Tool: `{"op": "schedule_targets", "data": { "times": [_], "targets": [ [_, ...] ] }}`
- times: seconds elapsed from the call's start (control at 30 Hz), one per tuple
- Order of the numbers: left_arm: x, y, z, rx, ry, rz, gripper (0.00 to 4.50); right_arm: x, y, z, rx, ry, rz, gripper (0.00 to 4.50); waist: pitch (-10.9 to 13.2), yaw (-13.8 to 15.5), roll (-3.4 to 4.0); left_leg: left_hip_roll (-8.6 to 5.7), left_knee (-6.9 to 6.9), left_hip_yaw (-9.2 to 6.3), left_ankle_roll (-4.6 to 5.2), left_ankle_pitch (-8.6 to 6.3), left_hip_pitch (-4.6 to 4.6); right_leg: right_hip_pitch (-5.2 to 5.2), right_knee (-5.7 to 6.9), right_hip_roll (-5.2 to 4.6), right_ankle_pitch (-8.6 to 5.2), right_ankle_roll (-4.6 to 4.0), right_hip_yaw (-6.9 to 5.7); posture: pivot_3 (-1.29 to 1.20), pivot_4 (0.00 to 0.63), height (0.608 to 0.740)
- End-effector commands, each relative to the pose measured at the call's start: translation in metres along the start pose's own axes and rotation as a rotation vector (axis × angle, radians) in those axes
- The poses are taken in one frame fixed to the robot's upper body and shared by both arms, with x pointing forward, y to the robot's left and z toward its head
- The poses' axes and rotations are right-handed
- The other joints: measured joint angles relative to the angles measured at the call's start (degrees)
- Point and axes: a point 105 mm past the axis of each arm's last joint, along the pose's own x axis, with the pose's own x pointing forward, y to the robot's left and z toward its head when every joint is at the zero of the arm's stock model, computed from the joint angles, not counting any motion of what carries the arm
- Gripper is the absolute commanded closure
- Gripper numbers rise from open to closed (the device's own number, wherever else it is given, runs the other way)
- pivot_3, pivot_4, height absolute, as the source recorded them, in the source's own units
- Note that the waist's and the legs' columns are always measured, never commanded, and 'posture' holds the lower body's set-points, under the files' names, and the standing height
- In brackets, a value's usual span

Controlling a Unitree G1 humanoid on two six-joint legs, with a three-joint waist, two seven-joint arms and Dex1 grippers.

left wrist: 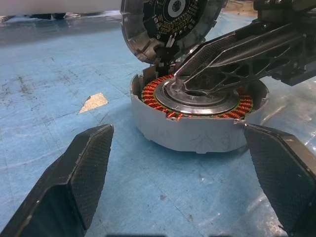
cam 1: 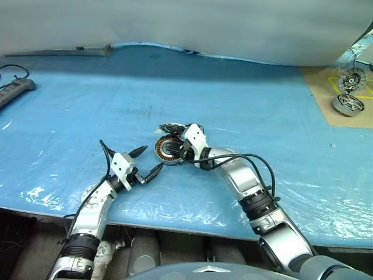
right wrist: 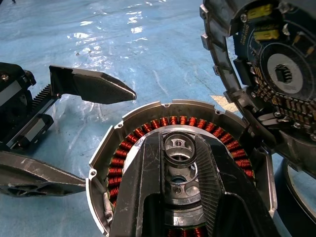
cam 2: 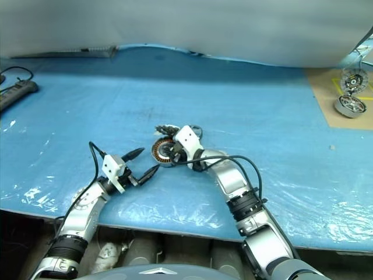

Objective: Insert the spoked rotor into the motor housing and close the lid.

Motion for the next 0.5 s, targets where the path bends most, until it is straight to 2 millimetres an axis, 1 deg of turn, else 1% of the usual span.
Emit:
{"op": "schedule_targets", "data": {
  "times": [0.03, 0.2, 0.33, 0.43, 0.5],
  "targets": [
    [0.002, 0.000, 0.010, 0.025, -0.034, 0.002, 0.00, -0.002, 0.001, 0.002, -0.011, -0.002, 0.013, 3.95, 0.0, 0.0, 0.00, 0.00, 0.00, 0.00, 0.00, 0.00, 0.00, 0.00, 0.00, 0.00, 0.00, 0.00, 0.00, 0.00, 0.150, 0.740],
    [0.010, -0.004, 0.017, 0.030, -0.044, -0.008, 0.00, -0.007, 0.003, 0.001, -0.013, 0.002, 0.024, 3.95, 0.0, 0.1, -0.01, 0.00, 0.02, -0.01, 0.00, 0.00, 0.00, 0.02, 0.01, 0.00, 0.00, 0.00, -0.01, 0.00, 0.150, 0.740],
    [0.021, -0.014, 0.031, 0.035, -0.058, -0.019, 0.00, -0.012, -0.002, 0.002, -0.014, -0.002, 0.001, 2.59, 0.0, 0.1, -0.03, -0.01, 0.06, -0.01, 0.00, 0.00, -0.01, 0.03, 0.01, -0.02, 0.00, 0.00, -0.01, 0.00, 0.150, 0.740],
    [0.029, -0.022, 0.043, 0.037, -0.065, -0.023, 0.00, -0.016, -0.003, 0.008, -0.014, -0.015, -0.011, 1.60, 0.0, 0.1, -0.03, -0.01, 0.07, 0.00, 0.01, 0.00, -0.01, 0.04, 0.01, -0.02, 0.00, -0.01, 0.00, 0.00, 0.150, 0.740],
    [0.031, -0.025, 0.046, 0.035, -0.063, -0.021, 0.00, -0.019, -0.004, 0.013, -0.014, -0.028, -0.013, 1.60, 0.0, 0.0, -0.04, 0.00, 0.07, 0.00, 0.01, 0.00, -0.01, 0.03, 0.00, -0.01, 0.00, -0.01, 0.00, 0.00, 0.150, 0.740]
  ]
}}
